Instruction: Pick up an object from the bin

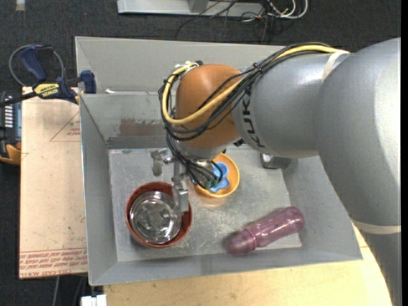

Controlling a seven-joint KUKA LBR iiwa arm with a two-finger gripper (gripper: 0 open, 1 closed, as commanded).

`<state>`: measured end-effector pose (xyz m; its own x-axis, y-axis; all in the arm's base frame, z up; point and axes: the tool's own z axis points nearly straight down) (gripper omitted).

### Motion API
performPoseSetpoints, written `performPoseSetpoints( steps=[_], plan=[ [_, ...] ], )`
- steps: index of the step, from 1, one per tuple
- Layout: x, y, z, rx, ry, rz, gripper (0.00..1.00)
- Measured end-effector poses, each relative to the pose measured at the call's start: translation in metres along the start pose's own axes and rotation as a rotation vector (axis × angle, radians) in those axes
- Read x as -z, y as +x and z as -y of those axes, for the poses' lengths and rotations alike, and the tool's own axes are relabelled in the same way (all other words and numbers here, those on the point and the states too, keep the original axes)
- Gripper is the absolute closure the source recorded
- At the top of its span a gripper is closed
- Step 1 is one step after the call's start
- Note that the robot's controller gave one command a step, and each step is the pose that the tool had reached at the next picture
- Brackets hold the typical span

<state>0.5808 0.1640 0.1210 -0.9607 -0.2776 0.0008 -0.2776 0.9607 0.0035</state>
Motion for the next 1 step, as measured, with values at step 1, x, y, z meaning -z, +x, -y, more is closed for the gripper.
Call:
performPoseSetpoints(
  steps=[1],
  plan=[
    [0.0257, -0.0098, 0.0055, -0.068, 0.001, 0.006, 0.00]
  ],
)
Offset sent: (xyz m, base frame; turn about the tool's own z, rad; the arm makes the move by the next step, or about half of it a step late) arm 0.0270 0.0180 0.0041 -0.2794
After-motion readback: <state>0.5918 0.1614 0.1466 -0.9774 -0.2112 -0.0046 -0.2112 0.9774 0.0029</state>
